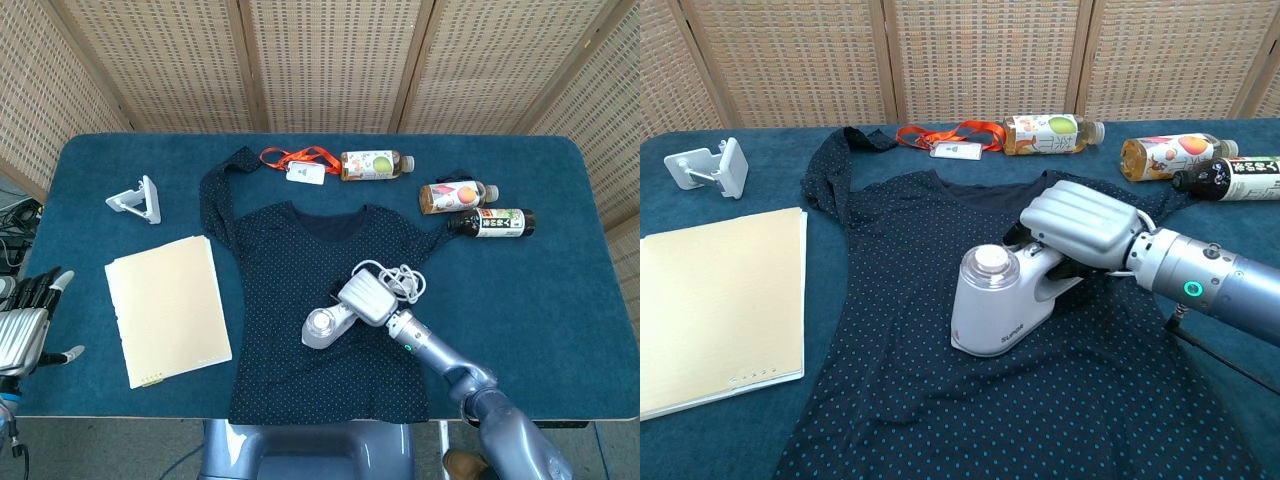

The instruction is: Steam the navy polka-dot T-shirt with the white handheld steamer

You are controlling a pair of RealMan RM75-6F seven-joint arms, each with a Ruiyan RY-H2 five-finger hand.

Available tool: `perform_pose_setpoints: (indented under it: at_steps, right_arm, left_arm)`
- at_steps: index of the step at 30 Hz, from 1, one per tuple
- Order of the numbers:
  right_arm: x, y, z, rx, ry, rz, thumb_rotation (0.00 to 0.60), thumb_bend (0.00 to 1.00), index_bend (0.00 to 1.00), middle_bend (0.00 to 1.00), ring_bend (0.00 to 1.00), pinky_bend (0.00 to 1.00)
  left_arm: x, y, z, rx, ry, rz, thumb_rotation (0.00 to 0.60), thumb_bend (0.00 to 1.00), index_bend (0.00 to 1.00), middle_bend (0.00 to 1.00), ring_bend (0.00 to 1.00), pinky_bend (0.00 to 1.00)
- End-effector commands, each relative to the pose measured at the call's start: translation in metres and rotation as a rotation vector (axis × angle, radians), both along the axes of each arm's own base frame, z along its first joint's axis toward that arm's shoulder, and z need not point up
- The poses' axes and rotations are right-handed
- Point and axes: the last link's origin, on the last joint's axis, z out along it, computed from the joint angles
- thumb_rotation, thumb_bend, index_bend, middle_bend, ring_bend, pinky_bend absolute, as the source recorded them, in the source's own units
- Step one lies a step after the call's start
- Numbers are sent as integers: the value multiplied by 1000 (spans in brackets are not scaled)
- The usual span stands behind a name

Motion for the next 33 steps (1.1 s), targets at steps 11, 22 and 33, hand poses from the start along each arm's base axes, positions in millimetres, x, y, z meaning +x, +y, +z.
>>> perform_pose_setpoints:
  at_steps: [11, 22, 33]
  right_arm:
    - [-67, -30, 64, -151, 128, -144, 600, 1000, 945, 757, 860, 1000]
    - [-111, -38, 105, -222, 182, -281, 600, 1000, 945, 757, 860, 1000]
    - [-95, -26, 90, -152, 122, -198, 600, 1000, 945, 757, 861, 1000]
  left_arm:
    - [2, 2, -2, -1, 5, -3, 600, 0, 0, 0, 0, 0]
    - [6, 1, -5, -7, 11, -12, 600, 0, 0, 0, 0, 0]
    - [6, 1, -5, -6, 9, -12, 600, 0, 0, 0, 0, 0]
